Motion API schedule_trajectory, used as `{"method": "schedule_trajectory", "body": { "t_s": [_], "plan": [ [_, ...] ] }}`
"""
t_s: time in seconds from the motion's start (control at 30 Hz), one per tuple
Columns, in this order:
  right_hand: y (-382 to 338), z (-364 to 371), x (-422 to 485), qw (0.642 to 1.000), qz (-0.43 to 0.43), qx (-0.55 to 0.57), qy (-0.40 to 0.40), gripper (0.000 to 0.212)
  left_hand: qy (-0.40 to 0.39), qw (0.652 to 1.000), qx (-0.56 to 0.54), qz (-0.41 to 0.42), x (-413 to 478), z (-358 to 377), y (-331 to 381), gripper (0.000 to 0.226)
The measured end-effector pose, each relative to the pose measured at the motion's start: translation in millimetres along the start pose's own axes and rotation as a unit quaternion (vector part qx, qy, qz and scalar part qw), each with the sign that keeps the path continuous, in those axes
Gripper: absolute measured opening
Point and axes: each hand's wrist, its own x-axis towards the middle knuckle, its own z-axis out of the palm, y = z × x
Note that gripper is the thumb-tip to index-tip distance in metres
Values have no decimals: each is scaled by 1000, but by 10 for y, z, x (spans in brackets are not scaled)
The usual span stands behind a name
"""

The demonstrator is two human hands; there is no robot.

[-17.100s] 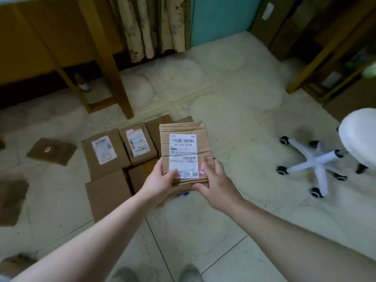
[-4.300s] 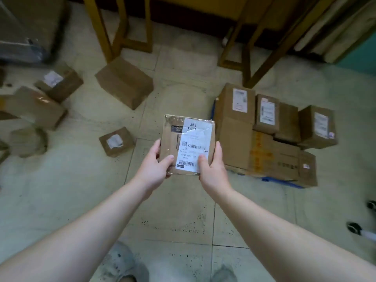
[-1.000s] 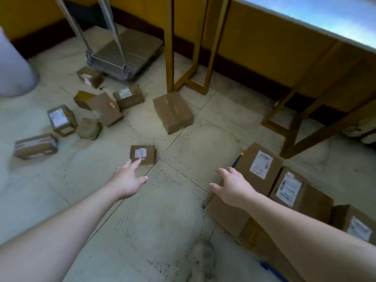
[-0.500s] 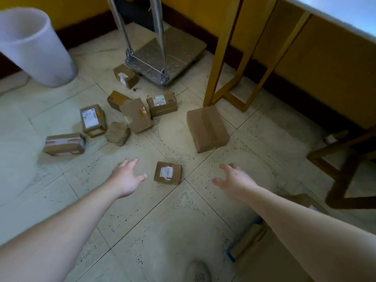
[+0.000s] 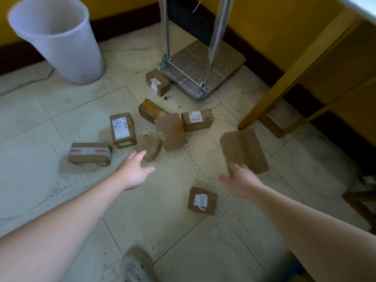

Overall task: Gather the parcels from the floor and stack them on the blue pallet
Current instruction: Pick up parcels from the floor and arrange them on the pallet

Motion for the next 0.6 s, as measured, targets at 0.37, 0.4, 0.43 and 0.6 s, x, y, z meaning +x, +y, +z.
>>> {"method": "schedule_trajectory", "body": {
  "t_s": [0.37,0.4,0.43,0.6],
  "plan": [
    [-1747,91,768,996,-21,81,-24,64,-13,1000,17,-4,1189,-1217,-526,71],
    [-1763,88,850,996,-15,81,-25,64,-19,1000,16,0,1306,-1227,-495,71],
    [-1783,57,964,996,-10,79,-27,64,-23,1000,15,3,1444,-1247,-444,71],
    [-1964,-174,1790,995,-14,100,-19,64,-14,999,36,12,2268,-1441,-163,72]
  ]
}}
